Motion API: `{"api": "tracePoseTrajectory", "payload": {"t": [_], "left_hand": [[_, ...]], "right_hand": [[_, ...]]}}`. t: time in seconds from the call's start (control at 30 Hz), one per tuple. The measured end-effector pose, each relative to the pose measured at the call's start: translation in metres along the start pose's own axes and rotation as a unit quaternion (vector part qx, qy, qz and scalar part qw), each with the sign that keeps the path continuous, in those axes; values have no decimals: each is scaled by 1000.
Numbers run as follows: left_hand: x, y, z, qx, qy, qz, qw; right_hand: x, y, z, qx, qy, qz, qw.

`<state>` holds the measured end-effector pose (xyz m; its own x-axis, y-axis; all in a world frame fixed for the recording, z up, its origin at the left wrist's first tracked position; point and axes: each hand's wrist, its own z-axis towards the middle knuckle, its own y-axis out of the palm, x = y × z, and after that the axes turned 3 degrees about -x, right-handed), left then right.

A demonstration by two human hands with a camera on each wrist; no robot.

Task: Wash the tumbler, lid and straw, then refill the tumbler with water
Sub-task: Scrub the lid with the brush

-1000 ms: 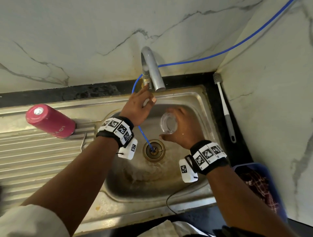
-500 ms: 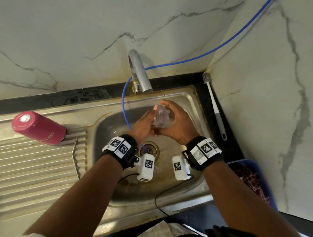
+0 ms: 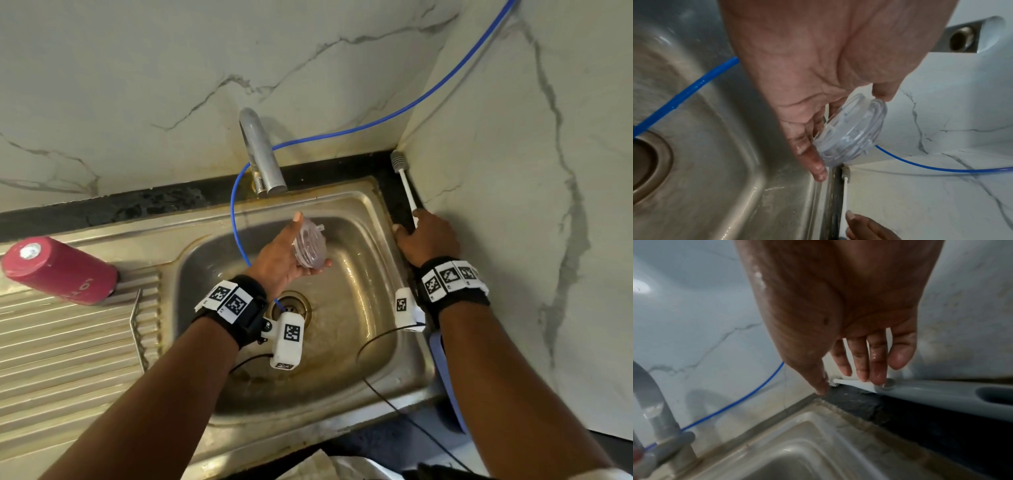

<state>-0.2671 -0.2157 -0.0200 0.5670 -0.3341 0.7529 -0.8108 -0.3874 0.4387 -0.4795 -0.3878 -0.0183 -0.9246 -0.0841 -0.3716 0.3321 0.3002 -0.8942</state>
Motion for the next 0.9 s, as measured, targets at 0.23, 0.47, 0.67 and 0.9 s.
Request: {"api": "tracePoseTrajectory", "payload": {"t": [0.23,0.47,0.67,0.9], "left_hand": [[-2,1,0,-16,2,16,1000],[-1,-7,0,-4,6,-9,1000],[-2,-16,-3,6,6,-27,1000],[-1,-22,-16,43,49,14,998]], "right_hand": [[11,0,24,51,34,-72,996],[16,2,32,19,40,-113,993],[17,7,33,2,32,-126,991],[10,7,15,13,32,-50,998]]}}
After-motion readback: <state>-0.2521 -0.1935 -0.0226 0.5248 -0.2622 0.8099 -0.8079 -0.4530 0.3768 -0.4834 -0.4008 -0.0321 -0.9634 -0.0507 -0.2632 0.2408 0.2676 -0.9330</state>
